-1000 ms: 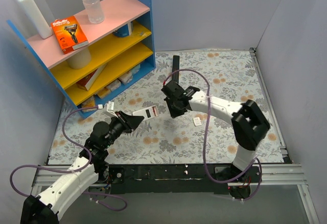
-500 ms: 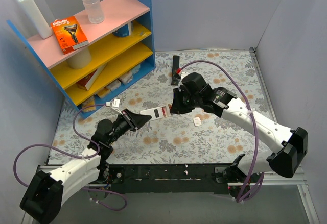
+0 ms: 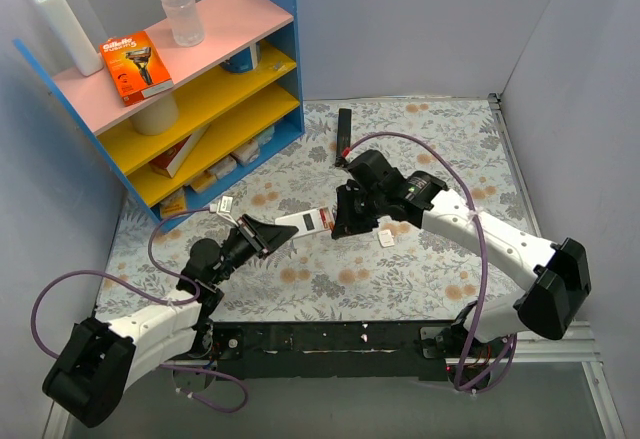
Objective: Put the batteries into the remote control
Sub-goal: Load the battery into the remote control.
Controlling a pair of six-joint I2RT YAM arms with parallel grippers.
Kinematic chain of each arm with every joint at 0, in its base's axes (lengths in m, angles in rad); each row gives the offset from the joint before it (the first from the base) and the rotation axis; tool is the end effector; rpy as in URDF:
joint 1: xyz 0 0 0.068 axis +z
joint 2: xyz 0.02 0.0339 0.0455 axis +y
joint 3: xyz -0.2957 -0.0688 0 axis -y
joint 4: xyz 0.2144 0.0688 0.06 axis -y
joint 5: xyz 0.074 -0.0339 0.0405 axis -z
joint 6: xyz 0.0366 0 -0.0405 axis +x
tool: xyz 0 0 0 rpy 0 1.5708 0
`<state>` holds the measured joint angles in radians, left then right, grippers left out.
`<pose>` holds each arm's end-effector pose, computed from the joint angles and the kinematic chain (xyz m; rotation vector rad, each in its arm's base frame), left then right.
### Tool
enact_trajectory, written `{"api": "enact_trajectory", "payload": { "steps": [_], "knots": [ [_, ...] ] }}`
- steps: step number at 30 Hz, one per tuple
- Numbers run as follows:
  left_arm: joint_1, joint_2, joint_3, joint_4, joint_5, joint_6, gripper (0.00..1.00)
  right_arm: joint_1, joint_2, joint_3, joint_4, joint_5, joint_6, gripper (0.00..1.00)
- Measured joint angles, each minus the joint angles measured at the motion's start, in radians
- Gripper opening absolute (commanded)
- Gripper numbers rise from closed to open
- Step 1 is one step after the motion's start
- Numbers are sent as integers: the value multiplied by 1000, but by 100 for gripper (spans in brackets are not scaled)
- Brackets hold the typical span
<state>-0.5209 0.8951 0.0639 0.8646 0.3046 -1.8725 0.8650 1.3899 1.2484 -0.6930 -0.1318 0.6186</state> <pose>0.1097 -0.0756 0.2299 -0.9841 1.7252 -1.9980 0.1660 0.2022 0.3518 -0.3808 2.5429 0.7949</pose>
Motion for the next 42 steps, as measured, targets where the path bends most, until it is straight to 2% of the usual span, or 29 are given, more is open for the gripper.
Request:
{"api": "enact_trajectory", "payload": {
  "steps": [24,29,31,34,42],
  "knots": [
    [-26,51,-21,61,13,-34,0,-27,158,139,-134,4,33,1],
    [-27,95,-23,96,29,-27,0,-30,210,179,-184,-6,27,8],
    [-27,102,-24,99,29,-24,0,-32,234,201,-204,-10,22,15],
    [-27,107,-24,101,29,-24,0,-33,251,220,-224,-9,13,20],
    [-27,112,-24,119,20,-64,0,-33,258,255,-246,9,10,21]
  ]
}}
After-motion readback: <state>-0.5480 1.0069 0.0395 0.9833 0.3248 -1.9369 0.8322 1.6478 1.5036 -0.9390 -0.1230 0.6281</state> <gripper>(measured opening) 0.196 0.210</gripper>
